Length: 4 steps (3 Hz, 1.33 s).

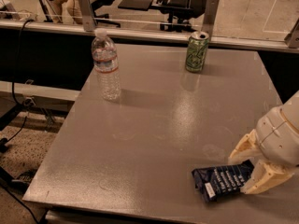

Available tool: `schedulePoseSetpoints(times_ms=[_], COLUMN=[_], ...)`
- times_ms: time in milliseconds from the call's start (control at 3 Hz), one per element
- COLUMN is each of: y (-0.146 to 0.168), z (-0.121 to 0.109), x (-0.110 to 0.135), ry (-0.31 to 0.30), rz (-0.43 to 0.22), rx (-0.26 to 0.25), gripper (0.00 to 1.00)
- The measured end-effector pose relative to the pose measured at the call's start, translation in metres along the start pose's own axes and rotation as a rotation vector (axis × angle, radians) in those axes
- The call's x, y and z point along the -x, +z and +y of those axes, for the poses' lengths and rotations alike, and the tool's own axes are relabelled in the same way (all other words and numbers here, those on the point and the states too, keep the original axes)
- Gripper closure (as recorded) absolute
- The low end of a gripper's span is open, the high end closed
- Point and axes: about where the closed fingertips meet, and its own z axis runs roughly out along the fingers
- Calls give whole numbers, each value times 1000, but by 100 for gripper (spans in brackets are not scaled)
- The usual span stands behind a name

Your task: Pick rxbar blueberry

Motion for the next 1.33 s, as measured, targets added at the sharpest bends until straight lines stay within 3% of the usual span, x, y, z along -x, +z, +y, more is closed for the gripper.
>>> schedulePoseSetpoints(times_ms=[667,1000,1333], y=[-49,-74,-101], z=[-24,-37,-50], x=[22,34,47], ry=[87,115,151], rz=[-37,-46,-72], rx=[12,0,-46], gripper=[100,100,100])
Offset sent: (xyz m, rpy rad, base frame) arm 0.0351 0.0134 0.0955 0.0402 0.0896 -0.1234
